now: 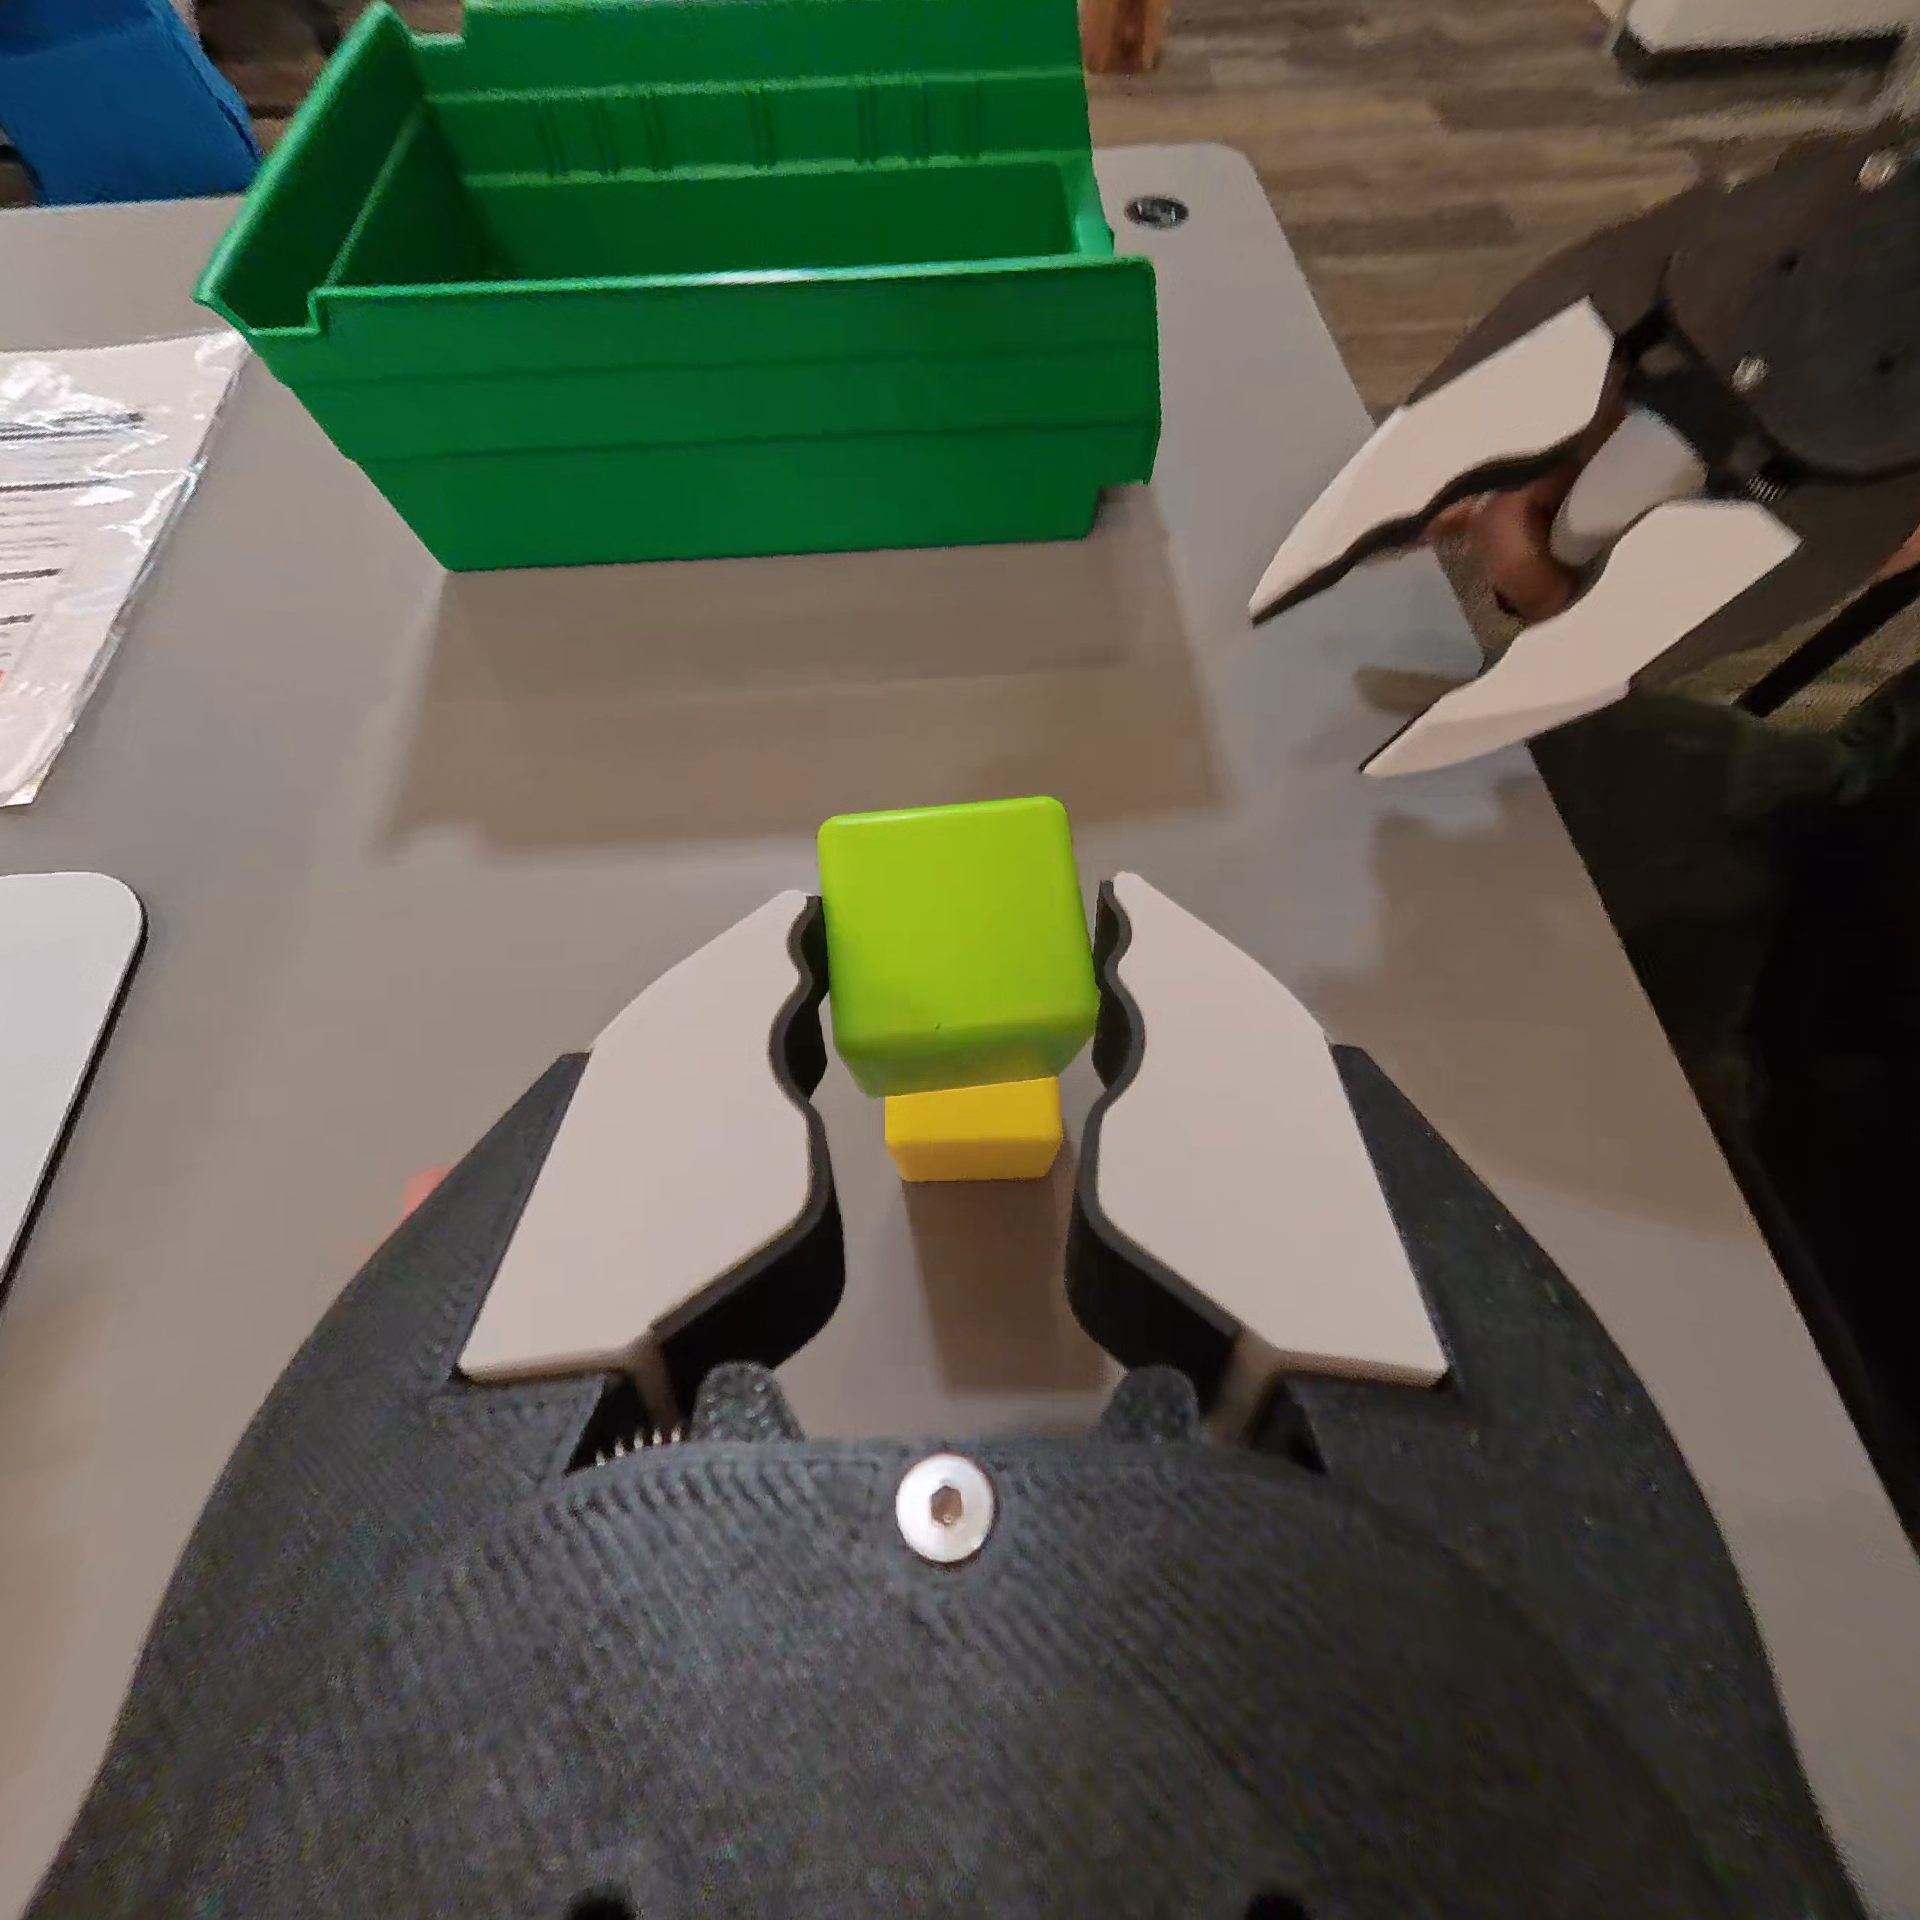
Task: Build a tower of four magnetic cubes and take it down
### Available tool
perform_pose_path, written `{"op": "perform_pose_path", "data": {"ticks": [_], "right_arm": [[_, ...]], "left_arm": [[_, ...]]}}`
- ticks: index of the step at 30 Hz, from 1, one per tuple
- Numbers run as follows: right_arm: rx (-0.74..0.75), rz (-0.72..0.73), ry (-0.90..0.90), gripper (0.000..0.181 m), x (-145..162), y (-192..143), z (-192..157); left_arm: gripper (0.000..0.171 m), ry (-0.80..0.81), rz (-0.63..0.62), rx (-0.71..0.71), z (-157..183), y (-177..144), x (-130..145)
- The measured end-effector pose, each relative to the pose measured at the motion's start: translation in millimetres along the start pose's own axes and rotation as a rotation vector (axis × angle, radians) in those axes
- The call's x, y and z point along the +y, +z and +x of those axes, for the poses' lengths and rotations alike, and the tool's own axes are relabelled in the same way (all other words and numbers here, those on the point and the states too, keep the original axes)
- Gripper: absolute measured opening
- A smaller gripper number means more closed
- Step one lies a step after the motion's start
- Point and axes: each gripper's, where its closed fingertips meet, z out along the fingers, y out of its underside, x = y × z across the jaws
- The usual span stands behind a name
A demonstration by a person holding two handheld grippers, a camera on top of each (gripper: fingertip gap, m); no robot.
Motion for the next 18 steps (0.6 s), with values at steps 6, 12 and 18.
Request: {"op": "perform_pose_path", "data": {"ticks": [6,12,18], "right_arm": [[0.013,-0.013,0.01,0.048,4.3,-4.2,1.3],[-0.003,-0.027,-0.006,0.048,5.8,-0.5,-5.2],[-0.022,-0.024,-0.001,0.048,5.6,-1.5,-8.1]], "left_arm": [[0.051,0.032,0.016,0.05,3.4,-3.4,-4.4],[0.052,0.024,-0.023,0.129,6.7,-1.0,9.9],[0.052,0.056,-0.064,0.124,7.3,4.2,13.5]]}}
